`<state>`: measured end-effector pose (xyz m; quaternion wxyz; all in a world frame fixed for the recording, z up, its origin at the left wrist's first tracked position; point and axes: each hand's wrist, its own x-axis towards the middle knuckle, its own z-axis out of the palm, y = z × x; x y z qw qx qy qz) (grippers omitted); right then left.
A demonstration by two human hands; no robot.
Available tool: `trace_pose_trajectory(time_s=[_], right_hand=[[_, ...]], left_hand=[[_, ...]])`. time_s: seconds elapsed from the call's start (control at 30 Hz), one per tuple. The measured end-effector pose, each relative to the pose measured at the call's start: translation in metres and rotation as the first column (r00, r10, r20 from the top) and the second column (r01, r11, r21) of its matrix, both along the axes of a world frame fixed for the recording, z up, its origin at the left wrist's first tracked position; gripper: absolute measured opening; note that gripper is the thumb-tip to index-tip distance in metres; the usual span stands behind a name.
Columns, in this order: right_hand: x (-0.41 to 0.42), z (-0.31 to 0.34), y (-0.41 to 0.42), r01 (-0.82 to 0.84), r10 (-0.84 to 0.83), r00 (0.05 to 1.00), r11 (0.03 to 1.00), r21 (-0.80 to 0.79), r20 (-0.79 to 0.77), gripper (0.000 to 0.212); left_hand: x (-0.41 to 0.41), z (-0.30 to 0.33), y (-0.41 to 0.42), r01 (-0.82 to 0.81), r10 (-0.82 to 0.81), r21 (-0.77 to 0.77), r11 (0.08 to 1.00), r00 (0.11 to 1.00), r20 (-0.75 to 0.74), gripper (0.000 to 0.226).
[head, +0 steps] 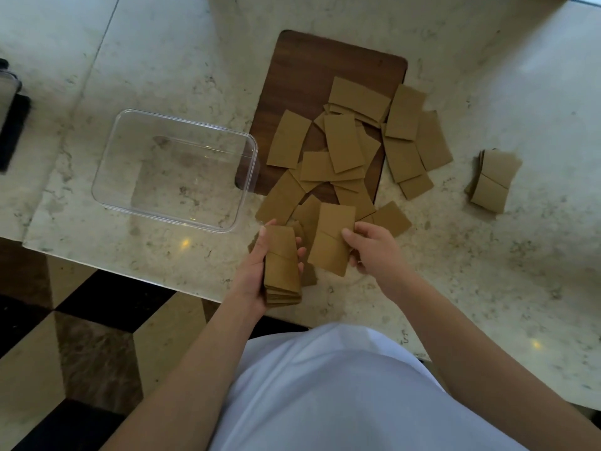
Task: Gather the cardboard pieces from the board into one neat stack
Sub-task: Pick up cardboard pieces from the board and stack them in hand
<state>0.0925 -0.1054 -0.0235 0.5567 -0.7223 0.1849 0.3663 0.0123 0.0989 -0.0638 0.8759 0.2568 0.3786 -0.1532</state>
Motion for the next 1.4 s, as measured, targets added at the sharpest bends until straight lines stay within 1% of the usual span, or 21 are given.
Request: trace_pose_trajectory(time_s=[0.1,0.17,0.23,0.3,0.37,0.43,0.53,0.57,0.63,0.67,0.73,0.8,0.87,0.93,1.0,1.07,1.1,1.17,1.23,1.33,1.4], right_hand=[[-0.008,0.01,0.006,-0.056,0.057,0.998,0.996,0.07,-0.018,0.009],[-0.013,0.013,0.016,-0.075,0.076,0.997,0.996,0.056,-0.022,0.013],[-0.017,0.013,0.024,-0.109,0.109,0.994,0.994,0.022,-0.002,0.016],[-0.019,0.011,0.031,-0.134,0.135,0.991,0.991,-0.017,0.019,0.018],[-0.022,0.01,0.038,-0.16,0.165,0.984,0.984,-0.079,0.065,0.02],[-0.026,0.009,0.044,-0.23,0.255,0.957,0.958,-0.17,0.138,0.023],[-0.023,0.006,0.05,-0.389,0.438,0.876,0.889,-0.241,0.201,0.026],[-0.017,0.005,0.05,-0.407,0.453,0.869,0.883,-0.234,0.199,0.026],[-0.001,0.0,0.045,-0.367,0.412,0.893,0.9,-0.236,0.183,0.024],[0.008,-0.003,0.042,-0.345,0.402,0.896,0.897,-0.276,0.187,0.022],[0.021,-0.01,0.036,-0.335,0.436,0.876,0.858,-0.389,0.206,0.022],[0.027,-0.015,0.039,-0.347,0.469,0.857,0.831,-0.434,0.212,0.028],[0.026,-0.017,0.045,-0.384,0.528,0.818,0.797,-0.466,0.228,0.039],[0.02,-0.02,0.054,-0.43,0.586,0.776,0.763,-0.484,0.235,0.046],[0.011,-0.022,0.061,-0.441,0.582,0.786,0.764,-0.471,0.208,0.049],[0.002,-0.025,0.066,-0.431,0.572,0.801,0.755,-0.494,0.176,0.054],[-0.003,-0.026,0.068,-0.421,0.571,0.804,0.743,-0.521,0.164,0.057],[-0.013,-0.029,0.073,-0.41,0.586,0.796,0.709,-0.574,0.155,0.062],[-0.021,-0.033,0.075,-0.404,0.631,0.754,0.664,-0.629,0.182,0.065],[-0.025,-0.036,0.077,-0.384,0.701,0.679,0.592,-0.709,0.217,0.06],[-0.026,-0.036,0.078,-0.371,0.697,0.681,0.594,-0.714,0.226,0.057]], left_hand=[[0.003,0.0,-0.003,0.099,-0.101,0.143,0.985,0.995,0.003,0.035],[0.005,0.002,-0.005,0.132,-0.135,0.157,0.979,0.991,0.009,0.034],[0.008,0.006,-0.007,0.158,-0.161,0.159,0.975,0.987,0.007,0.038],[0.008,0.009,-0.009,0.206,-0.212,0.178,0.962,0.977,0.017,0.051],[0.006,0.01,-0.009,0.232,-0.241,0.162,0.959,0.969,0.043,0.061],[0.003,0.009,-0.008,0.236,-0.245,0.167,0.957,0.969,0.041,0.059],[-0.003,0.005,0.0,0.191,-0.198,0.159,0.968,0.98,0.028,0.051],[-0.004,0.004,0.004,0.161,-0.165,0.139,0.977,0.986,0.022,0.051],[-0.006,0.003,0.012,0.088,-0.091,0.074,0.993,0.995,0.031,0.055],[-0.008,0.003,0.015,0.058,-0.059,0.039,0.998,0.997,0.041,0.057],[-0.011,0.003,0.018,0.021,-0.022,0.012,1.0,0.999,0.048,0.057],[-0.012,0.006,0.018,-0.008,0.009,-0.027,1.0,0.999,0.046,0.051],[-0.012,0.009,0.015,-0.037,0.039,-0.077,0.996,0.999,0.026,0.042],[-0.014,0.01,0.015,-0.049,0.049,-0.059,0.997,0.999,-0.008,0.026],[-0.018,0.008,0.02,-0.036,0.035,-0.031,0.999,0.999,-0.025,0.021],[-0.022,0.008,0.025,-0.035,0.033,-0.06,0.998,0.999,-0.032,0.012],[-0.023,0.008,0.027,-0.047,0.045,-0.078,0.996,0.999,-0.031,0.011],[-0.025,0.006,0.031,-0.064,0.063,-0.087,0.994,0.998,-0.017,0.018],[-0.024,0.006,0.033,-0.075,0.074,-0.054,0.996,0.997,-0.018,0.02],[-0.021,0.004,0.034,-0.064,0.064,0.011,0.998,0.998,-0.011,0.026],[-0.021,0.002,0.034,-0.057,0.058,0.024,0.998,0.998,-0.002,0.024]])
